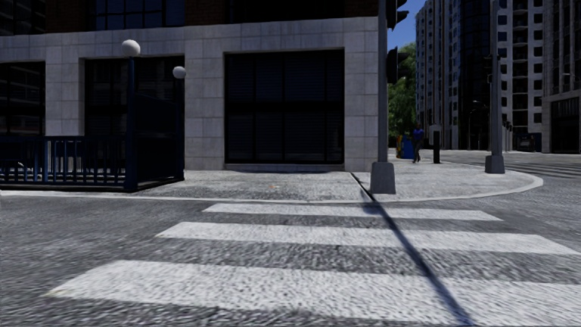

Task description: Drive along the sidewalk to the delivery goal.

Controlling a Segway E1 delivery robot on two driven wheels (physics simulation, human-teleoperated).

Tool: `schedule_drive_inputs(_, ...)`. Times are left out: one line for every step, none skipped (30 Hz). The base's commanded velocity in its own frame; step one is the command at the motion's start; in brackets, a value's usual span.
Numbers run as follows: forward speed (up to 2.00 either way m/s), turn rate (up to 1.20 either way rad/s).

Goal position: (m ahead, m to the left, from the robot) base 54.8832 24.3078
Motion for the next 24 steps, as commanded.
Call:
schedule_drive_inputs(2.0,0.0)
schedule_drive_inputs(2.0,0.0)
schedule_drive_inputs(2.0,0.0)
schedule_drive_inputs(2.0,0.0)
schedule_drive_inputs(2.0,0.0)
schedule_drive_inputs(2.0,0.0)
schedule_drive_inputs(2.0,0.0)
schedule_drive_inputs(2.0,0.0)
schedule_drive_inputs(2.0,0.0)
schedule_drive_inputs(2.0,0.0)
schedule_drive_inputs(2.0,0.0)
schedule_drive_inputs(2.0,0.0)
schedule_drive_inputs(2.0,0.0)
schedule_drive_inputs(2.0,0.0)
schedule_drive_inputs(2.0,0.0)
schedule_drive_inputs(2.0,0.0)
schedule_drive_inputs(2.0,0.0)
schedule_drive_inputs(2.0,0.0)
schedule_drive_inputs(2.0,0.0)
schedule_drive_inputs(2.0,0.0)
schedule_drive_inputs(2.0,0.0)
schedule_drive_inputs(2.0,0.0)
schedule_drive_inputs(2.0,0.0)
schedule_drive_inputs(2.0,0.0)
